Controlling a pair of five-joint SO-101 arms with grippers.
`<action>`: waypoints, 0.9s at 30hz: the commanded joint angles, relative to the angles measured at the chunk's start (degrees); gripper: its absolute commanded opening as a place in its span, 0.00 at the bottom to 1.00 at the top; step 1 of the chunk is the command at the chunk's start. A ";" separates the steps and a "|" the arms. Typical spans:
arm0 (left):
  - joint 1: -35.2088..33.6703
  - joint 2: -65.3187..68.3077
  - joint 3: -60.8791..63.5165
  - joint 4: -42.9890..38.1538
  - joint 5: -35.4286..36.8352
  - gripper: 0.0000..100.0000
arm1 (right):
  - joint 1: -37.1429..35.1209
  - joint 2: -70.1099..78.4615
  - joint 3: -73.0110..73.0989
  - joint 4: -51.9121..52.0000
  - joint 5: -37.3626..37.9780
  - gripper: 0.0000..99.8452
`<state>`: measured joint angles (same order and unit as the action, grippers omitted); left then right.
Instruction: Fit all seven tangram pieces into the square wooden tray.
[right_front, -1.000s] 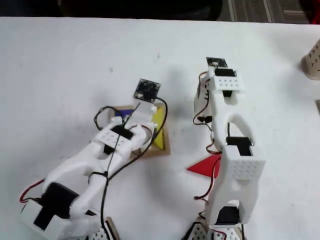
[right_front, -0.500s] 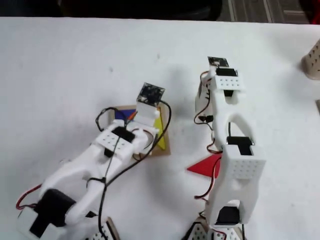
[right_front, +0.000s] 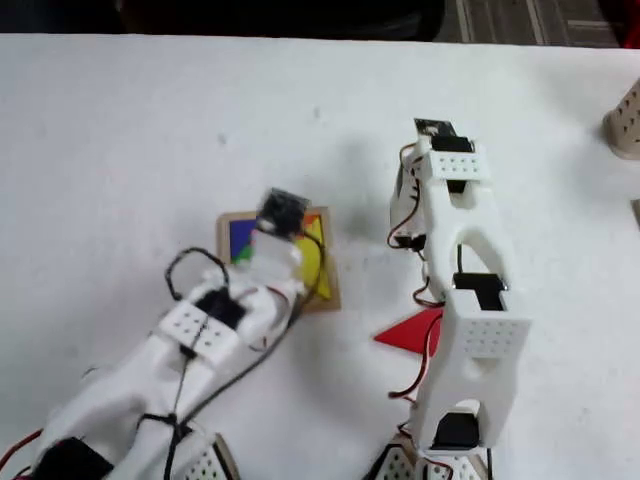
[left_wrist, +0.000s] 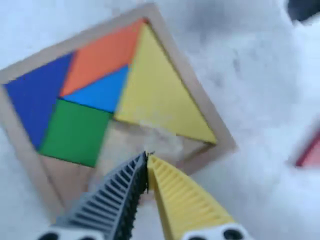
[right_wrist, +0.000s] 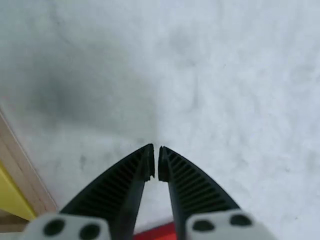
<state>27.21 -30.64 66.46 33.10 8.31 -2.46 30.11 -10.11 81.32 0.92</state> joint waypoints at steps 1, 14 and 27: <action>8.04 -2.77 -0.70 5.27 -0.62 0.02 | 0.48 -1.01 -2.11 0.40 0.44 0.02; 3.56 -2.68 -1.85 2.20 1.76 0.02 | -0.13 -0.75 -2.37 0.31 0.44 0.02; -0.75 20.62 -16.53 2.20 1.67 0.02 | -0.48 -0.75 -2.37 -0.48 0.53 0.02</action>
<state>28.53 -14.73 56.26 36.88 9.36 -2.73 30.11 -10.11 81.41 0.92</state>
